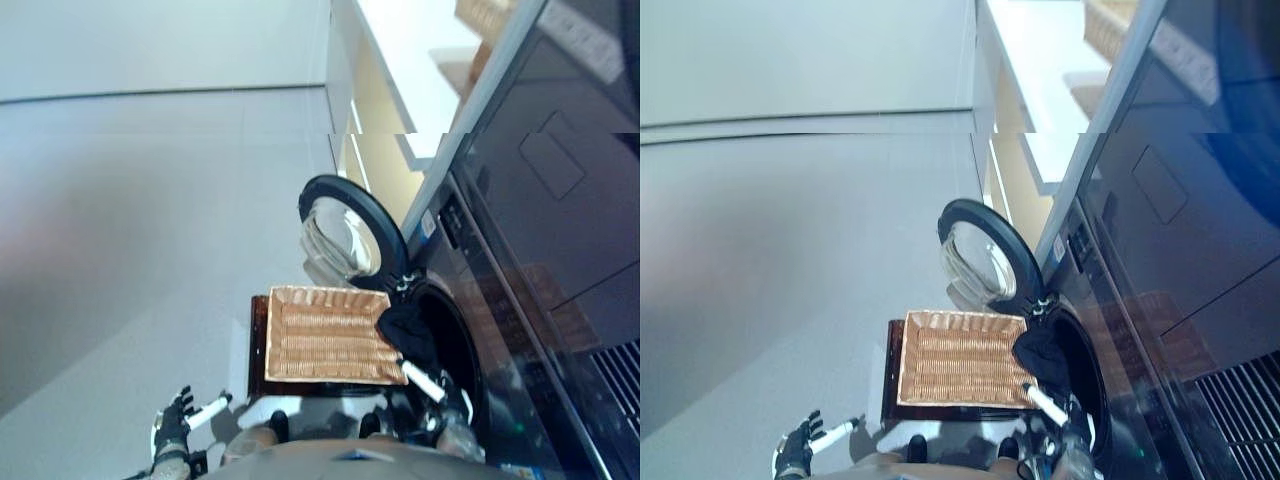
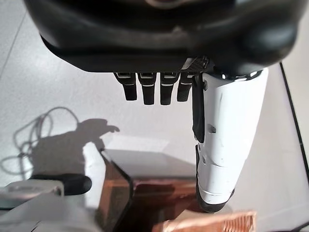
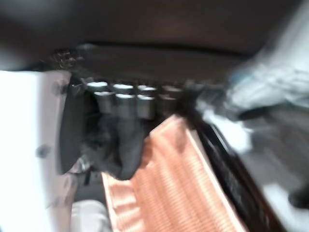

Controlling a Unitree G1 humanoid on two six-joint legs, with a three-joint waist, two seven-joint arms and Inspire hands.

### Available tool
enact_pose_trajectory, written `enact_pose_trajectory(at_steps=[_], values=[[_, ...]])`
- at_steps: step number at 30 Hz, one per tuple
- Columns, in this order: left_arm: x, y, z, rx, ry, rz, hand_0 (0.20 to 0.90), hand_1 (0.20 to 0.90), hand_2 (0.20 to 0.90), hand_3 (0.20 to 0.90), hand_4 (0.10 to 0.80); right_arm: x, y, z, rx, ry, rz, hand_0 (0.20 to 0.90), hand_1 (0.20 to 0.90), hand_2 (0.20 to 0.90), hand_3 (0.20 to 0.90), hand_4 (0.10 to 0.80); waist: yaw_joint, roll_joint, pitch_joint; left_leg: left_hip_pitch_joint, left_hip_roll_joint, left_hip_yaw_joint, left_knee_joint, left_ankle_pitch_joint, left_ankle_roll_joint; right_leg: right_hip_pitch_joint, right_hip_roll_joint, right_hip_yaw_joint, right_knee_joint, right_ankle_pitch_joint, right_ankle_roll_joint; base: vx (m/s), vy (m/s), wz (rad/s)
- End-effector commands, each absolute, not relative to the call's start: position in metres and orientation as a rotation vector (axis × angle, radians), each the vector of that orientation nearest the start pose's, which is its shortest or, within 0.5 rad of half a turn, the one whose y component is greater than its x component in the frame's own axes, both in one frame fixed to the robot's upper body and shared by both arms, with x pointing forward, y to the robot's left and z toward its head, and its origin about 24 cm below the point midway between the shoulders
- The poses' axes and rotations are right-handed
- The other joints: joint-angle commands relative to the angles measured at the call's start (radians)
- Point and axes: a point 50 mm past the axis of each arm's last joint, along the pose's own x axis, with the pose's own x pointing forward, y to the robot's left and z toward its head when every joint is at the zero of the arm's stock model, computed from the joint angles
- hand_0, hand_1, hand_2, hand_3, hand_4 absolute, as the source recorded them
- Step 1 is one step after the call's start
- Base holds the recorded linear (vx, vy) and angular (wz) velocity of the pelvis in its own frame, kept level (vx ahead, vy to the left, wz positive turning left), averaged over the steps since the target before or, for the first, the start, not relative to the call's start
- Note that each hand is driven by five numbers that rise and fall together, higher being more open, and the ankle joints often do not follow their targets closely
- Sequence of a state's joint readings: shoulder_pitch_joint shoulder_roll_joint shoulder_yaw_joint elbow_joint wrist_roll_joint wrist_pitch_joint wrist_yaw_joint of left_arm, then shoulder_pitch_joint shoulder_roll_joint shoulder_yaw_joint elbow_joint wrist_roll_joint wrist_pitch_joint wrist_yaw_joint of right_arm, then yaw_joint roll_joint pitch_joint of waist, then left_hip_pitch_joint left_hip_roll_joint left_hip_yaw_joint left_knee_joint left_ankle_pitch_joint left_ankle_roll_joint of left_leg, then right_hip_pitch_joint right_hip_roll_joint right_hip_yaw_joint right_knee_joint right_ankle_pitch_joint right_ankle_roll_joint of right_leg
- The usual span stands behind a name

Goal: Pick up the clothes and place them into the washing machine

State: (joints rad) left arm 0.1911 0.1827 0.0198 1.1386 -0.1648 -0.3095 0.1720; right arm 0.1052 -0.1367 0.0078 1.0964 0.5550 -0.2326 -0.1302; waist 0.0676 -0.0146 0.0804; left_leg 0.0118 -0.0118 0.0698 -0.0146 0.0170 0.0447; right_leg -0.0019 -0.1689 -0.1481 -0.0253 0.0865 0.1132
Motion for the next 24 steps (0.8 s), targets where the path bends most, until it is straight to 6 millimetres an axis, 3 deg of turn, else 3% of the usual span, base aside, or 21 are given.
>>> enact_pose_trajectory(at_steps=[1, 4, 6, 7, 14, 19, 24], values=[[0.059, 0.245, -0.153, 0.171, 0.980, 0.376, 0.900, 0.900, 0.900, 0.900, 0.800, 0.084, -0.229, -0.154, 0.211, 0.918, -0.562, 0.900, 0.900, 0.900, 0.900, 0.800, 0.001, 0.002, -0.038, -0.060, 0.028, -0.008, 0.029, 0.029, -0.076, 0.000, -0.014, -0.002, 0.041, -0.048, 0.014, 0.022, -0.018, -0.04], [0.050, 0.240, -0.158, 0.159, 1.042, 0.347, 0.900, 0.900, 0.900, 0.900, 0.800, 0.062, -0.230, -0.162, 0.194, 1.019, -0.586, 0.900, 0.900, 0.900, 0.900, 0.800, -0.006, -0.001, -0.060, -0.045, 0.029, -0.006, 0.021, 0.030, -0.077, 0.012, -0.012, -0.002, 0.037, -0.047, 0.016, 0.000, 0.000, 0.00], [0.047, 0.239, -0.160, 0.160, 1.058, 0.334, 0.900, 0.900, 0.900, 0.900, 0.800, 0.058, -0.230, -0.163, 0.189, 1.037, -0.586, 0.900, 0.900, 0.900, 0.900, 0.800, -0.008, -0.001, -0.066, -0.039, 0.029, -0.004, 0.017, 0.031, -0.078, 0.015, -0.012, 0.000, 0.036, -0.045, 0.016, 0.000, 0.000, 0.00], [0.042, 0.236, -0.162, 0.144, 1.092, 0.310, 0.900, 0.900, 0.900, 0.900, 0.800, 0.041, -0.231, -0.167, 0.175, 1.121, -0.594, 0.900, 0.900, 0.900, 0.900, 0.800, -0.010, -0.003, -0.077, -0.032, 0.030, -0.003, 0.012, 0.033, -0.078, 0.019, -0.010, -0.001, 0.037, -0.046, 0.017, 0.000, 0.000, 0.00], [0.033, 0.229, -0.166, 0.130, 1.165, 0.221, 0.900, 0.900, 0.900, 0.900, 0.800, 0.005, -0.240, -0.170, -0.015, 1.341, -0.479, 0.900, 0.900, 0.900, 0.900, 0.800, -0.015, -0.005, -0.110, -0.003, 0.030, -0.013, -0.024, 0.049, -0.080, 0.042, -0.006, -0.010, 0.035, -0.048, 0.016, -0.005, -0.004, 0.02], [0.033, 0.227, -0.167, 0.148, 1.171, 0.175, 0.900, 0.900, 0.900, 0.900, 0.800, 0.000, -0.251, -0.167, -0.086, 1.348, -0.493, 0.900, 0.900, 0.900, 0.900, 0.800, -0.028, -0.007, -0.118, 0.010, 0.037, -0.018, -0.025, 0.049, -0.080, 0.050, 0.000, -0.012, 0.043, -0.054, 0.013, -0.009, -0.014, 0.02], [0.035, 0.227, -0.166, 0.178, 1.163, 0.162, 0.900, 0.900, 0.900, 0.900, 0.800, 0.004, -0.247, -0.167, -0.142, 1.336, -0.430, 0.900, 0.900, 0.900, 0.900, 0.800, -0.034, -0.011, -0.118, 0.025, 0.043, -0.019, -0.018, 0.046, -0.081, 0.060, 0.005, -0.006, 0.055, -0.062, 0.012, -0.003, -0.006, 0.00]])
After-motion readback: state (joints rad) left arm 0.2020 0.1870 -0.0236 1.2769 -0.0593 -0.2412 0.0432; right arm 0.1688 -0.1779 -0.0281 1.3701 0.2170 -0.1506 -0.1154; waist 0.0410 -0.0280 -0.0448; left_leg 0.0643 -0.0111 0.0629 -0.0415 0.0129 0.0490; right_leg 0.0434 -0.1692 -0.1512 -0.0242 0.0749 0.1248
